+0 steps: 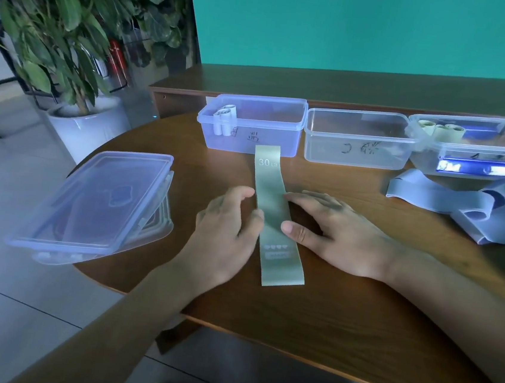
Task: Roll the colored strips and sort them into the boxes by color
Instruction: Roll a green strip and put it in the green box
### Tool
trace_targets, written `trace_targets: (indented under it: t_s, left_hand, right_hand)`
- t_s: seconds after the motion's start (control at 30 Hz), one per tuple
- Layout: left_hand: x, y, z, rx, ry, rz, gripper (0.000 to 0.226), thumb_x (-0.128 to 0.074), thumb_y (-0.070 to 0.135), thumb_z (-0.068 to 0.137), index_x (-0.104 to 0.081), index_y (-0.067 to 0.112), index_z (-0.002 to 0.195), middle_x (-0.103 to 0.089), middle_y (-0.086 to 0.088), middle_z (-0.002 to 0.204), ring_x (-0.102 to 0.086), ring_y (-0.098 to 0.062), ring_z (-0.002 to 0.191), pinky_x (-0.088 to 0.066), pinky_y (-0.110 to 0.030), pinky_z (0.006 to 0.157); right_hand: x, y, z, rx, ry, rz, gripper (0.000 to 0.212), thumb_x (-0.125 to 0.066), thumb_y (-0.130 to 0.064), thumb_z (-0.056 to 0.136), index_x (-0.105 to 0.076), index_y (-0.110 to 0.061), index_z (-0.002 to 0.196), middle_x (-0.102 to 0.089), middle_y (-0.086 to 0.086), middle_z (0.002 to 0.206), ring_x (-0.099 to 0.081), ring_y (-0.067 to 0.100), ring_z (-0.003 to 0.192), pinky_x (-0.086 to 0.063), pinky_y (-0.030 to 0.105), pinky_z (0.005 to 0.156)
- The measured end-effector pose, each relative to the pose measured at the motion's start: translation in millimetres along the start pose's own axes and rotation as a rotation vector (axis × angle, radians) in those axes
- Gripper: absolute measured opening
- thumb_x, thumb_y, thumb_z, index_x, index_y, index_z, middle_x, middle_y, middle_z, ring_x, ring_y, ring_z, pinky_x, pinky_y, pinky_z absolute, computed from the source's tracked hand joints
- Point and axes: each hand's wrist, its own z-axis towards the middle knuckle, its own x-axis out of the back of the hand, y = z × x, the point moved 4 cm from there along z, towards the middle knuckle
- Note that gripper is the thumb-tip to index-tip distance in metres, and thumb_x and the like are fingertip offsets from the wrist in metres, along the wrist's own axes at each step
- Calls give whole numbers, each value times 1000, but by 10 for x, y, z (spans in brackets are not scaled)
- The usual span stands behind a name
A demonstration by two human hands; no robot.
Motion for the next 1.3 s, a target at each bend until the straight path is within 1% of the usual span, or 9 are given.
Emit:
trace_targets:
  t_s: [0.13,0.3,0.43,0.53,0.7,0.87,1.1,1.2,1.3]
  left_hand:
    - [-19,-44,90,21,-3,-31,41,-44,20,100,-39,23,141,-50,5,143,-42,-15,136,-29,-45,117]
    - [-9,-46,73,46,-31,-117,51,-44,34,91,-38,29,141,-51,13,142,-45,-13,132,-36,-46,113]
    - [23,-64,75,91,-8,-167,47,-52,24,96,-39,31,141,-54,17,136,-50,-11,124,-45,-40,106]
    - [42,-44,69,99,-18,-196,48,-55,22,95,-41,31,140,-56,22,128,-54,-12,120,-47,-40,102]
    - [55,-38,46,101,-10,-230,53,-56,18,92,-41,34,140,-57,22,129,-54,-6,114,-47,-36,101]
    - [49,-32,28,70,-29,-231,52,-57,19,92,-42,36,139,-58,24,131,-63,-6,98,-53,-37,94]
    - [25,-57,23,15,-58,-155,51,-58,23,96,-40,36,143,-51,19,141,-47,-3,128,-44,-25,103]
    - [34,-52,10,-20,-26,-115,48,-57,23,98,-43,36,141,-52,21,140,-45,3,124,-37,-13,96]
    - [70,-35,-53,-93,27,-104,39,-58,22,97,-56,33,134,-58,26,129,-51,9,116,-42,-10,96]
  right_hand:
    - [0,-5,-7,-16,-33,-2,73,-26,-74,92,-18,-43,158,-20,-15,166,-6,4,153,-5,23,118]
    - [-20,-6,10,14,-30,-31,72,-23,-74,94,-19,-41,158,-23,-18,164,-8,4,153,0,22,118]
    - [-23,63,30,19,31,86,75,-21,-85,90,-27,-45,154,-33,-17,161,-24,9,151,-27,44,123]
    - [-37,52,18,-10,-16,38,76,-23,-83,87,-23,-47,155,-28,-15,163,-18,11,153,-24,43,124]
    - [13,58,4,-27,53,135,68,-30,-77,91,-30,-45,151,-44,-16,152,-39,8,141,-37,36,115]
    - [-31,79,30,-3,15,83,75,-23,-89,87,-27,-50,151,-38,-18,157,-32,10,147,-39,46,115]
    - [-10,-3,-41,-13,-23,4,79,-26,-80,87,-26,-42,156,-28,-16,162,-14,5,152,-17,33,122]
    - [15,9,-78,37,19,97,76,-30,-81,88,-31,-43,154,-36,-20,158,-30,1,146,-31,34,120]
    - [64,49,-189,63,81,214,64,-42,-73,89,-45,-43,146,-54,-25,141,-59,-6,107,-44,11,89]
